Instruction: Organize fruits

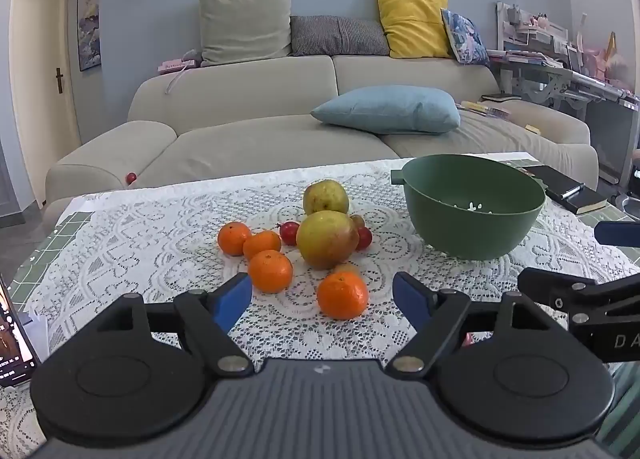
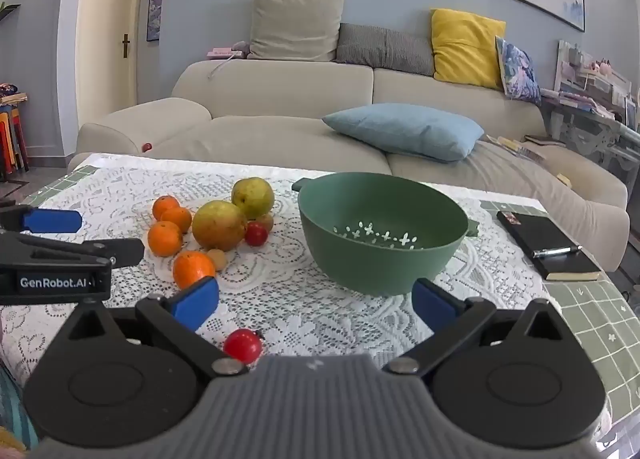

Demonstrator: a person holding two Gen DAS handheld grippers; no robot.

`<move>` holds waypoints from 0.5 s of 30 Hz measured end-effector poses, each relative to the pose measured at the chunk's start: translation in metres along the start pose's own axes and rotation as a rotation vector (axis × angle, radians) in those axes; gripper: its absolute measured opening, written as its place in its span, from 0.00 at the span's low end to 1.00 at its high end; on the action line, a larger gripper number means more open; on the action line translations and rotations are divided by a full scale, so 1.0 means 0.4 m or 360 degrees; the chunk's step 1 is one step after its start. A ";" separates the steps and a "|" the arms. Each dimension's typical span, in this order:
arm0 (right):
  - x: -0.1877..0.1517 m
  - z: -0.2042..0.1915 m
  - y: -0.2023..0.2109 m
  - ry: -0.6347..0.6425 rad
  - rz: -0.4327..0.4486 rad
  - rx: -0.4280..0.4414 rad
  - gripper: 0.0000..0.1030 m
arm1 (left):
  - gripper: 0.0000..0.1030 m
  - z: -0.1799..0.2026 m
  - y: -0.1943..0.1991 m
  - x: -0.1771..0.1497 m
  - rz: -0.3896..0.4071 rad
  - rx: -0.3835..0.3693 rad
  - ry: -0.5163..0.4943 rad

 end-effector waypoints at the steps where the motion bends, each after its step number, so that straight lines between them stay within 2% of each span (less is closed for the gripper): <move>1: -0.003 -0.001 -0.001 -0.0010 -0.0014 0.0002 0.96 | 0.91 0.002 -0.001 -0.001 -0.0006 -0.0002 0.0000; 7: -0.018 0.012 -0.009 -0.0073 -0.0088 0.0001 0.96 | 0.91 0.008 -0.004 -0.019 -0.0049 -0.0002 -0.0020; 9: -0.025 -0.013 -0.012 -0.0059 -0.0130 -0.0022 0.96 | 0.91 0.006 -0.005 -0.023 -0.0063 -0.0007 -0.0018; 15: -0.031 -0.010 -0.011 -0.0055 -0.0147 -0.0025 0.96 | 0.91 -0.002 -0.011 -0.028 -0.0122 -0.0004 -0.0015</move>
Point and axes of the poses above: each gripper's, at about its wrist camera, not at the fingertips, and y roughly against the way its jaws point, z to its right, x to its top, the point moved 10 cm from there along -y, roughly the way its jaws point, and after that the axes turned 9 degrees about -y, right-handed, at the moved point
